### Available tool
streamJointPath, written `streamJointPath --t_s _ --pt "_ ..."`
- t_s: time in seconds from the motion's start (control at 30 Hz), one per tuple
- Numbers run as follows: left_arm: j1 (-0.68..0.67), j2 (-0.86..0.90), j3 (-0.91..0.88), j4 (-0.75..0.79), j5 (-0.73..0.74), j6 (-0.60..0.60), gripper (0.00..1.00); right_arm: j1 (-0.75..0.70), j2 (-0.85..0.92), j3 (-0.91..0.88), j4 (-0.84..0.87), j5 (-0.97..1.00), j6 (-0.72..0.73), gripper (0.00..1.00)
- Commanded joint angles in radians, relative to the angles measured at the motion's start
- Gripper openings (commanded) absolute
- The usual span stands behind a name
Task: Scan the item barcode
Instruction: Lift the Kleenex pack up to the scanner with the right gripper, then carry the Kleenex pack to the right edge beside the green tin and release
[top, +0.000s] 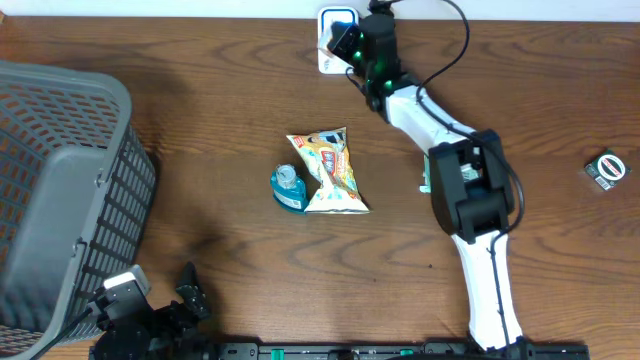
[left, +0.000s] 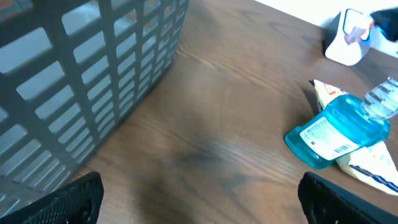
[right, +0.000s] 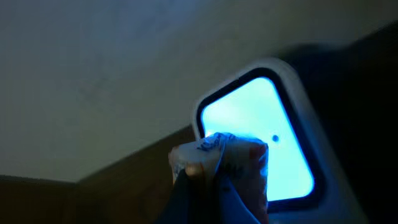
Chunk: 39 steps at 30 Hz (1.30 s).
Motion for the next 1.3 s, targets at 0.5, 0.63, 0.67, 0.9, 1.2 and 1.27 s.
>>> streamJointPath --t_s 0.5,0.63,0.67,0.9,1.2,1.27 --pt "-0.004 -0.006 0.006 0.002 0.002 0.016 0.99 -0.51 -0.197 -0.007 -0.909 0.69 -0.351 0.01" --pt "-0.004 -0.006 0.006 0.002 0.002 0.016 0.99 -0.631 -0.167 -0.021 -0.932 0.724 -0.351 0.04" --pt "-0.004 -0.006 0.006 0.002 0.002 0.016 0.99 -0.658 -0.163 -0.021 -0.934 0.708 -0.351 0.26" --pt "-0.004 -0.006 0.006 0.002 0.002 0.016 0.99 -0.747 -0.248 0.023 -0.98 0.546 -0.351 0.99" --pt "-0.004 -0.006 0.006 0.002 0.002 0.016 0.98 -0.663 -0.584 0.026 -1.135 -0.062 -0.351 0.99" --pt "-0.004 -0.006 0.006 0.002 0.002 0.016 0.99 -0.631 -0.652 0.026 -1.152 -0.142 -0.351 0.99"
